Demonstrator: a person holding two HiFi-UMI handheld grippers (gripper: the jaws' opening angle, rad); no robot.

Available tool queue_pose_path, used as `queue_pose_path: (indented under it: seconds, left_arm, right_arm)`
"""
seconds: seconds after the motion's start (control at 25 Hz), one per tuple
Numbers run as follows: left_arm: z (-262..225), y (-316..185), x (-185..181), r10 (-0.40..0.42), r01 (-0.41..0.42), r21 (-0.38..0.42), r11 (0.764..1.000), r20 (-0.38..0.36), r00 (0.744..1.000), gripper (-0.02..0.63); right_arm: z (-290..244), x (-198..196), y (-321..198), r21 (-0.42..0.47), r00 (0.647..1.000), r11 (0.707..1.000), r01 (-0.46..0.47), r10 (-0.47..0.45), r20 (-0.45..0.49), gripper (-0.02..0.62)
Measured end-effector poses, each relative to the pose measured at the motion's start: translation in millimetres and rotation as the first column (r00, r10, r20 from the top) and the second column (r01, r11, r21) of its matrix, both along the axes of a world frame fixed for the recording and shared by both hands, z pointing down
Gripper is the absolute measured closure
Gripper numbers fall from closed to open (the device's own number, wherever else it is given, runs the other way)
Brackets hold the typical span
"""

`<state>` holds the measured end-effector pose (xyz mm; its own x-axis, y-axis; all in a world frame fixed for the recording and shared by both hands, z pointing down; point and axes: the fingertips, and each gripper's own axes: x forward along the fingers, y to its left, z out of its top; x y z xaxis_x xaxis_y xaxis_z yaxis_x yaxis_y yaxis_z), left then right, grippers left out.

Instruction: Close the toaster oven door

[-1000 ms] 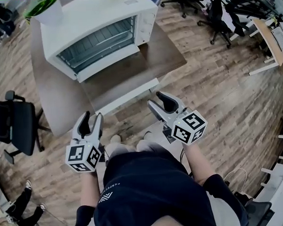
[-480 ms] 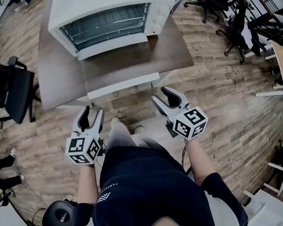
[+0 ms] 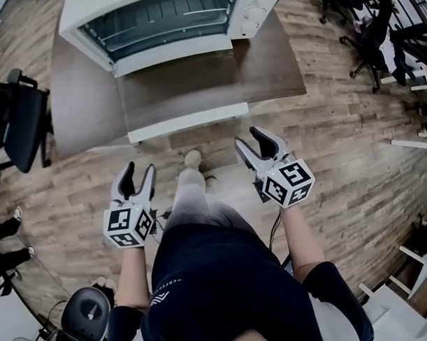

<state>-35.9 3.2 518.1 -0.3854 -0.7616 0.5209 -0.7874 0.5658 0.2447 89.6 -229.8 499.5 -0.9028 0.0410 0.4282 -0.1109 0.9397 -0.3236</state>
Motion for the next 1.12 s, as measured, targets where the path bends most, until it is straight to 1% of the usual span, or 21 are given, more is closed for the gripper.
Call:
queue_pose_path:
  seconds: [0.24, 0.52, 0.64, 0.88, 1.12]
  left_arm:
    - [20, -8, -10, 0.016, -0.016, -0.026, 1.000, 0.006, 1.000, 0.357]
    - [43, -20, -16, 0.051, -0.051, -0.060, 0.997, -0.014, 0.999, 0.356]
    - [52, -24, -20, 0.054, -0.055, -0.063, 0.996, -0.031, 0.998, 0.356]
    - [63, -33, -31, 0.054, -0.057, -0.055, 0.997, -0.052, 0.997, 0.351]
    - [71, -43, -41, 0.057, -0.059, -0.043, 0.997, -0.064, 0.996, 0.348]
  right_arm:
    - [31, -4, -14, 0.008, 0.999, 1.000, -0.015, 0.015, -0.051, 0.389]
    - [55, -17, -23, 0.022, 0.996, 1.000, 0.004, -0.002, -0.088, 0.388]
    - [63, -23, -27, 0.030, 0.995, 1.000, 0.002, 0.001, -0.103, 0.388]
    - [73, -38, -35, 0.039, 0.993, 0.999, 0.000, 0.005, -0.118, 0.388]
    - [76, -51, -44, 0.047, 0.996, 0.999, -0.006, 0.010, -0.090, 0.383]
